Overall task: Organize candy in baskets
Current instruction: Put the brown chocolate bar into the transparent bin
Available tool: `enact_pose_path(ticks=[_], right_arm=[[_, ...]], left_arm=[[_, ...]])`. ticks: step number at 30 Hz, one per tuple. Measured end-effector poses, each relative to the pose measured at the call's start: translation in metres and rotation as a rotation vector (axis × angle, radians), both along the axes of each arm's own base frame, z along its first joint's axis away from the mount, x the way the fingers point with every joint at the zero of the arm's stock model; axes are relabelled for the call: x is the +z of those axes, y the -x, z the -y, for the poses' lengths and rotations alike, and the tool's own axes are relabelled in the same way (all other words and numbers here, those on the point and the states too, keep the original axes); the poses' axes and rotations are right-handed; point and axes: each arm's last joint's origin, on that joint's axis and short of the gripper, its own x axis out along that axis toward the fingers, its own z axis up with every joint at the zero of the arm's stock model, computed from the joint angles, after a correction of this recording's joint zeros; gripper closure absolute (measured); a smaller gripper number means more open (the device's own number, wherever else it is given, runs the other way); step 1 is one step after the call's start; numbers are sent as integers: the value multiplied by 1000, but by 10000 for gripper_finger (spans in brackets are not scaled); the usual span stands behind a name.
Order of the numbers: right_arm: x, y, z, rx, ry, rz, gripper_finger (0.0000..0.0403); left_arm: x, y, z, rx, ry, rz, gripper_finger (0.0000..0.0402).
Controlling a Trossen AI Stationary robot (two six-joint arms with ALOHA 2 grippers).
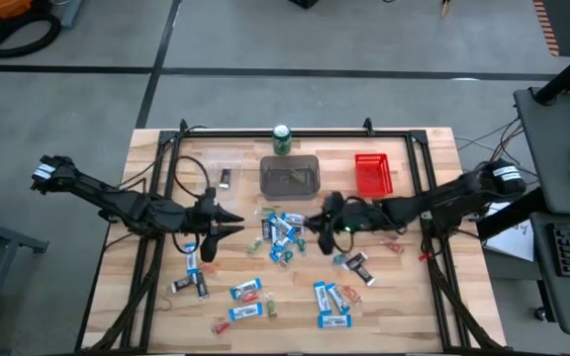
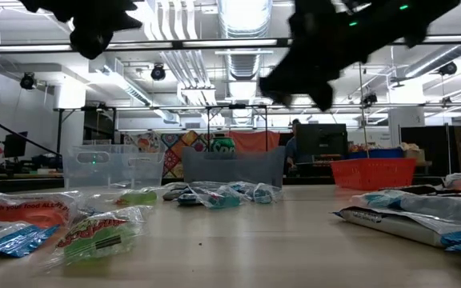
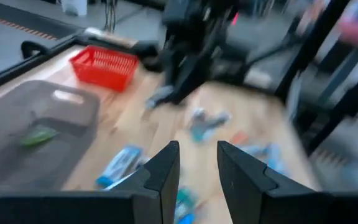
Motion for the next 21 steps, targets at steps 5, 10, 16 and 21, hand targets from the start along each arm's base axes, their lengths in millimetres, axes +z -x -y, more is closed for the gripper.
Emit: enact_pose_path(ticks=[5,10,16,21], right_arm=[[-2,-41,26,-32,126,2,369],[1,-85,44,13,181,17,369],[5,-131,59,33,265,53,369],[6,-161,71,25,312,82,369]], left_arm=[[9,12,3,-44,44,144,309],[12,25,-1,-51,55,148,309],[18,36,-6,-51,72,191,309],[24,45,-10,-53,77,233,309]])
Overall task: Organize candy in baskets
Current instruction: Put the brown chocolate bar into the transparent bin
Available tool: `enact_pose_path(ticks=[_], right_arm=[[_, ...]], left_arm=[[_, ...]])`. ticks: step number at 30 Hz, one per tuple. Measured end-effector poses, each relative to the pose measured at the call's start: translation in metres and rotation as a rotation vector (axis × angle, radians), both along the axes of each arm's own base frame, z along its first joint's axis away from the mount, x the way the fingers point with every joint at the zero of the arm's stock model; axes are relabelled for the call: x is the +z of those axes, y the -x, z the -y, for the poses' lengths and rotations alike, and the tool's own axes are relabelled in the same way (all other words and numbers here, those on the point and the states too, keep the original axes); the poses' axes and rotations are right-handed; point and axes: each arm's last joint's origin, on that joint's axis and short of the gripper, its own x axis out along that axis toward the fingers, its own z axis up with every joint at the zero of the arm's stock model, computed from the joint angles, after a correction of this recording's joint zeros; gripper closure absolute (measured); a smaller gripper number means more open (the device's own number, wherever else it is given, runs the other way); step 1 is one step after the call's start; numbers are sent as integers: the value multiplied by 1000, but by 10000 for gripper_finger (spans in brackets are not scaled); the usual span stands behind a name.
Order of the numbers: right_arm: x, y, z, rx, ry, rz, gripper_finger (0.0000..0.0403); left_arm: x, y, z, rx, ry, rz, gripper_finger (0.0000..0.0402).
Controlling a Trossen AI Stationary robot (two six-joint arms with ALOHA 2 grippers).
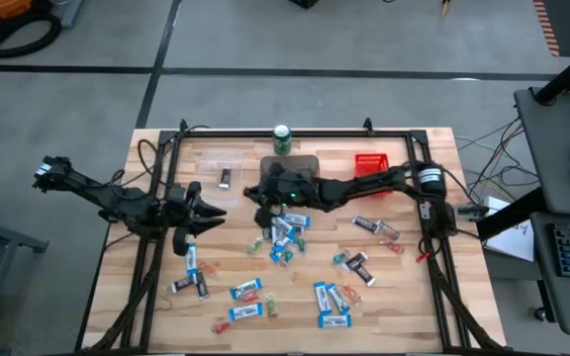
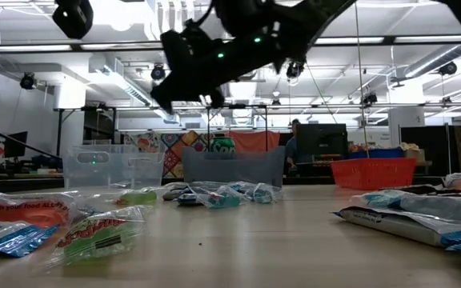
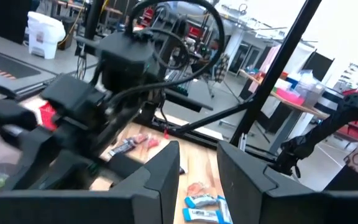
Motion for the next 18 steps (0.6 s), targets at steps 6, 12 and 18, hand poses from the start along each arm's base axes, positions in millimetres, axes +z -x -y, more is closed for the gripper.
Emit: enact_pose_path(ticks=[6,12,18], right_arm=[[-4,-28,15,-20,32,27,369],[-16,-44,32,-49,31,31,369],[-21,-53,40,-57,45,46,369]], left_arm=[[3,7,-3,0,-25,23,309],[4,8,-3,0,-27,24,309],[2,6,-3,0,-38,15,309]])
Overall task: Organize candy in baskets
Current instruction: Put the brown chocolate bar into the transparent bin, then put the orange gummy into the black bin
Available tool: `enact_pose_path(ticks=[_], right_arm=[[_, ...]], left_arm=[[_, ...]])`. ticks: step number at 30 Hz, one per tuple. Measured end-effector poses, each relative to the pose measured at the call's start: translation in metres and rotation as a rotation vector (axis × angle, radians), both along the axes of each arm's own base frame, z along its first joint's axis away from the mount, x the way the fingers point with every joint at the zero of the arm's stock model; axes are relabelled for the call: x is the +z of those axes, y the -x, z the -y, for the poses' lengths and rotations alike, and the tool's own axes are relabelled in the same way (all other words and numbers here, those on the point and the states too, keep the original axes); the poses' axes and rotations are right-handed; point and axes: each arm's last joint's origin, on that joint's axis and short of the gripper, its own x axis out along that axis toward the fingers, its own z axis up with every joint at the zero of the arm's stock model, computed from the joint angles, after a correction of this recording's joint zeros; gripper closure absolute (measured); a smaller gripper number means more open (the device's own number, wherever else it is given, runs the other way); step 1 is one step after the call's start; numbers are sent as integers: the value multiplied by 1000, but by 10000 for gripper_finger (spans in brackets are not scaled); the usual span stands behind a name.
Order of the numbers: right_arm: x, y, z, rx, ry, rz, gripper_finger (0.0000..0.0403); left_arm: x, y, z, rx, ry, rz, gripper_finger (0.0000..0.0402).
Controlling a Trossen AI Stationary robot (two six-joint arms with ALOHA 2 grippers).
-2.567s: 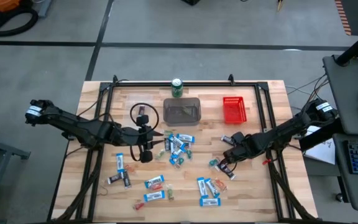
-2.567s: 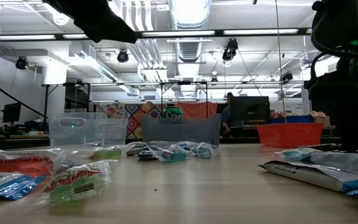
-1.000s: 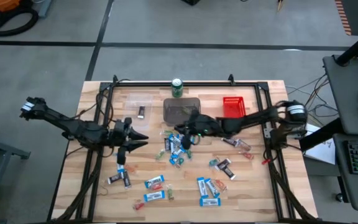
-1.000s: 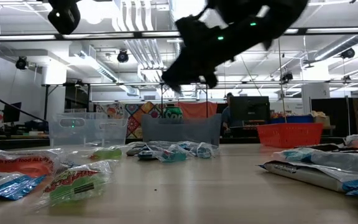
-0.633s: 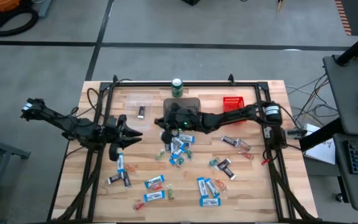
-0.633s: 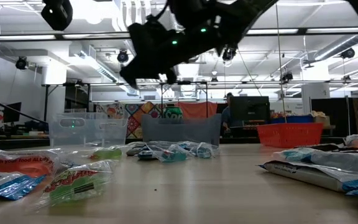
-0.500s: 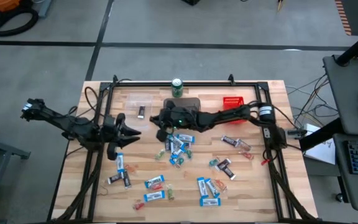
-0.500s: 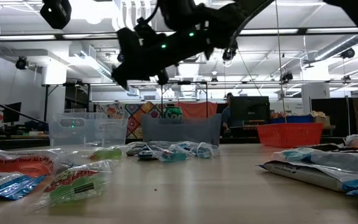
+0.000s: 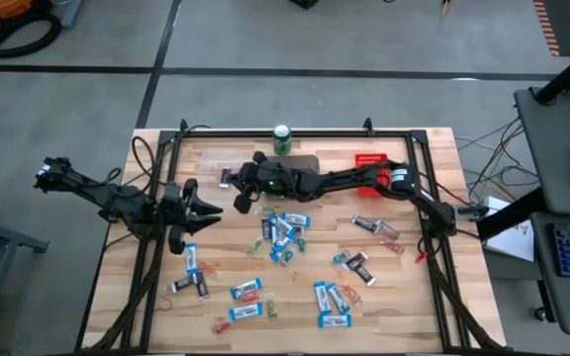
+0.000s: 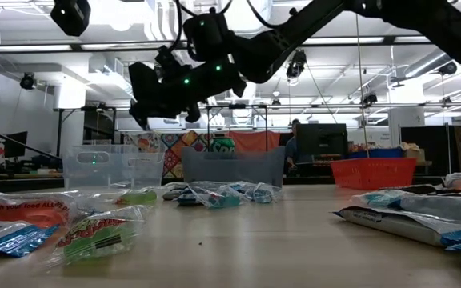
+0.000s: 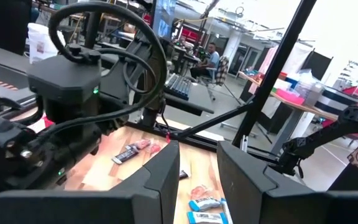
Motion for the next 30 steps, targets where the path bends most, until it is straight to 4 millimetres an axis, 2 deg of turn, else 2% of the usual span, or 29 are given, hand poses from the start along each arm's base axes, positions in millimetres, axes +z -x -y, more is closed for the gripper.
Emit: enact_pose_path(ticks=[5,14,22,26,30], right_arm=[[-9,-12,3,2,14,2,343],[-22,-30,6,1,2,-76,252],[-14,-30,6,2,-9,-154,206],[-5,-25,4,13,10,-200,202],[5,-14,-3,36,23,-320,206]], left_arm=[[1,0,0,1,-22,5,309],[1,0,0,2,-23,11,309],[0,0,0,2,-20,0,309],[-3,0,0,2,34,-30,309],[-11,-6,3,3,81,-103,309]])
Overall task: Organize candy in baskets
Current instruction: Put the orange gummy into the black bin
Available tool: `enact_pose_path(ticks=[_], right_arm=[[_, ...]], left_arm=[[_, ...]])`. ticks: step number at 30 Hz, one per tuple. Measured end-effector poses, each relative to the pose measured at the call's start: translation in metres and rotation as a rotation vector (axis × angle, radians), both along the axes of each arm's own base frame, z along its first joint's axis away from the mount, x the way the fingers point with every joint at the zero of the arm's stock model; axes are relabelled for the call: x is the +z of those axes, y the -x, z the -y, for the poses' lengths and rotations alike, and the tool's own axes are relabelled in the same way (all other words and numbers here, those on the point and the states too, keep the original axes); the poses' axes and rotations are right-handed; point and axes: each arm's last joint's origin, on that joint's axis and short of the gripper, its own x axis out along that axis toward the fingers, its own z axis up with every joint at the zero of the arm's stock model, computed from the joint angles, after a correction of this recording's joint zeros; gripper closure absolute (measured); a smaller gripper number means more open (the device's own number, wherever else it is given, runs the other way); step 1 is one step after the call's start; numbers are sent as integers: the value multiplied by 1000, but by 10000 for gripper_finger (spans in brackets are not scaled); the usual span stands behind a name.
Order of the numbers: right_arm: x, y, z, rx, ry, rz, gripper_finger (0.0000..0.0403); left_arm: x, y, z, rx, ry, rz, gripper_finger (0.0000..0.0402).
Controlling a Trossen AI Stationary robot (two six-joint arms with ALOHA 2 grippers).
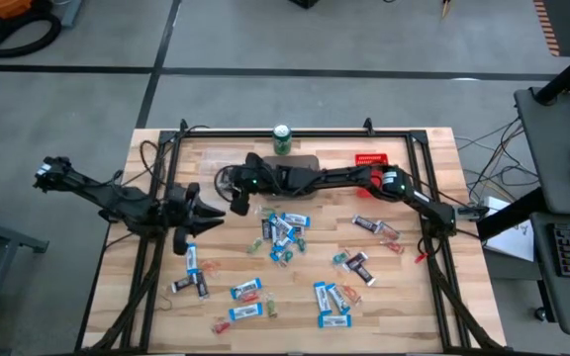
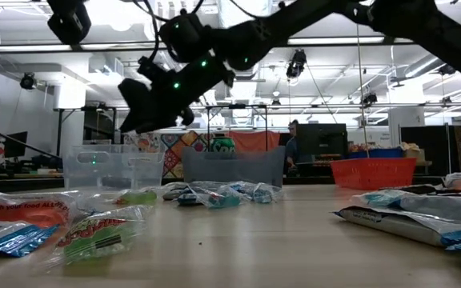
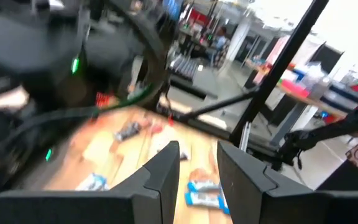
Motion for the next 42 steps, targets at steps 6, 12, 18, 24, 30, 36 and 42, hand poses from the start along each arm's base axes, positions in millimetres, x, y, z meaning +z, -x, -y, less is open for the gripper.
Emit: enact_pose_path(ticks=[6,12,18,24,30,36,42], right_arm=[[17,29,-22,50,4,-159,209],[41,66,-48,98,8,-192,209],[67,109,-77,158,11,-173,209],[78,139,-100,185,-25,-156,209],[80,150,-111,186,-42,-154,209],[80,151,-113,178,-22,-162,209],[80,151,-113,182,-16,-167,209]], left_arm=[[-13,-12,10,-21,31,-106,309],[-20,-17,18,-51,41,-202,309],[-33,-23,26,-192,56,-330,309],[-54,-26,31,-241,13,-618,295],[-72,-28,39,-241,-84,-916,256],[-86,-36,56,-294,-164,-1074,231],[-108,-40,68,-298,-243,-1213,229]])
